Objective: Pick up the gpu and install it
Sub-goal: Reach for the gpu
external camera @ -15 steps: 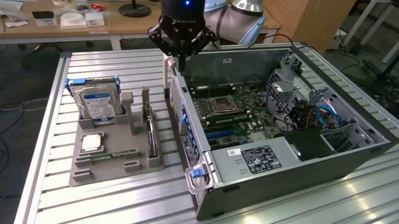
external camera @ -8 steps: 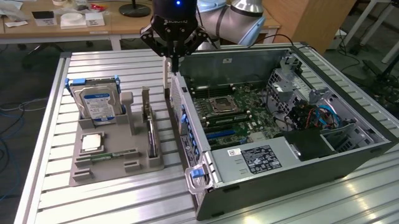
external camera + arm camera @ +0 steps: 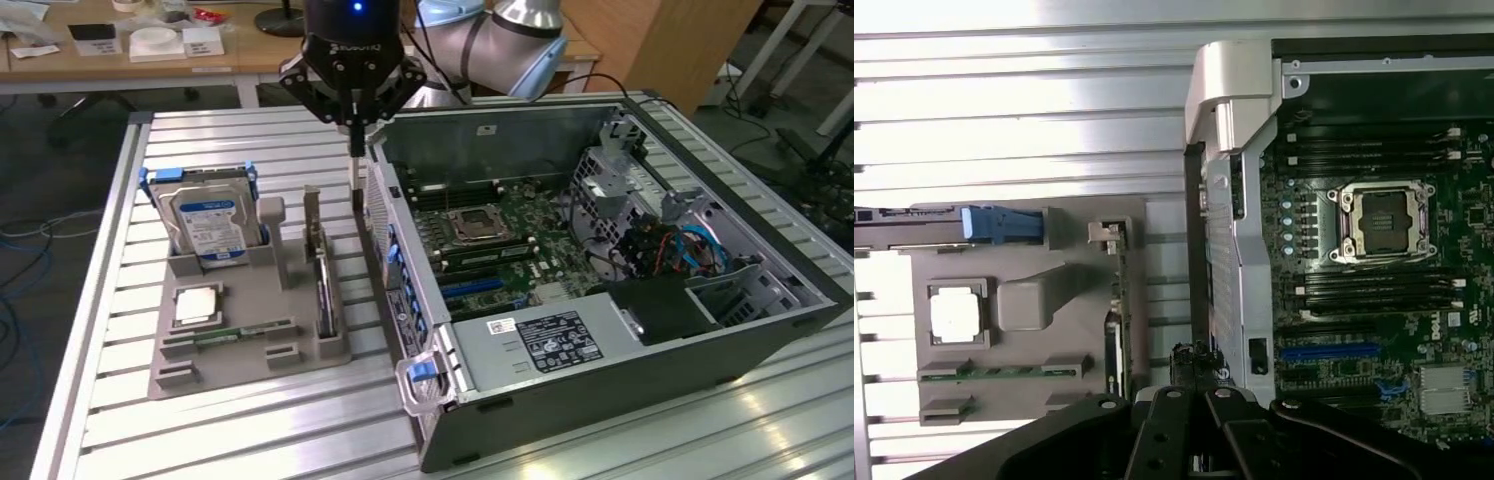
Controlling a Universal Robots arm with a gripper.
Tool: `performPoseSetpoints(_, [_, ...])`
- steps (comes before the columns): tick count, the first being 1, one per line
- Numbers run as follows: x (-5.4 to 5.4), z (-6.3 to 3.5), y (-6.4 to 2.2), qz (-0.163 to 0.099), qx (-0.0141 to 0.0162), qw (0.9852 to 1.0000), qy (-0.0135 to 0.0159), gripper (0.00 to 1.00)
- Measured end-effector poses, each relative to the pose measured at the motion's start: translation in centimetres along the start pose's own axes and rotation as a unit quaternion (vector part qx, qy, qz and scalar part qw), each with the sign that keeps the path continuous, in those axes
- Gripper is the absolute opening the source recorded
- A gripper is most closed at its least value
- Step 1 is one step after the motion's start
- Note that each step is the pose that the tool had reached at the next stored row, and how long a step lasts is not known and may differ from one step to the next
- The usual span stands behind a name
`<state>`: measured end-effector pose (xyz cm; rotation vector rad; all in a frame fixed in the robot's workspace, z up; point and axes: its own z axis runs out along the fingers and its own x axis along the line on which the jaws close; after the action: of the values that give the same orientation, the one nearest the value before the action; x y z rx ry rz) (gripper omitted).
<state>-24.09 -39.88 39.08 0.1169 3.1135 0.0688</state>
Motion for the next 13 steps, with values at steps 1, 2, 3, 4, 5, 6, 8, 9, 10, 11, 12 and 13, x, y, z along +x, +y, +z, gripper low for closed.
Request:
performPoseSetpoints(1, [0.2,0.01,-0.02,0.0,0.0,1.0,0.0,0.11])
performPoseSetpoints(2, [0.4,0.01,-0.03,0.0,0.0001,1.0,0.0001,0.11])
performPoseSetpoints(3, [0.7,0.02,-0.04,0.0,0.0,1.0,0.0,0.11])
performPoseSetpoints(4, [0.9,0.03,-0.05,0.0,0.0,1.0,0.0,0.11])
performPoseSetpoints(5, [1.1,0.04,-0.06,0.0,0.0,1.0,0.0,0.11])
performPoseSetpoints(6, [1.3,0.04,-0.07,0.0,0.0,1.0,0.0,0.11])
performPoseSetpoints(8, [1.5,0.06,-0.09,0.0,0.0,1.0,0.0,0.11])
performPoseSetpoints(9, [1.7,0.06,-0.1,0.0,0.0,1.0,0.0,0.11])
performPoseSetpoints(10, [1.8,0.06,-0.1,0.0,0.0,1.0,0.0,0.11])
performPoseSetpoints(11, [1.9,0.07,-0.11,0.001,0.0,1.0,0.0,0.11])
performPoseSetpoints(12, [2.1,0.07,-0.12,0.001,0.0,1.0,0.0,0.11])
performPoseSetpoints(13, [2.3,0.08,-0.14,0.001,0.0,1.0,0.0,0.11])
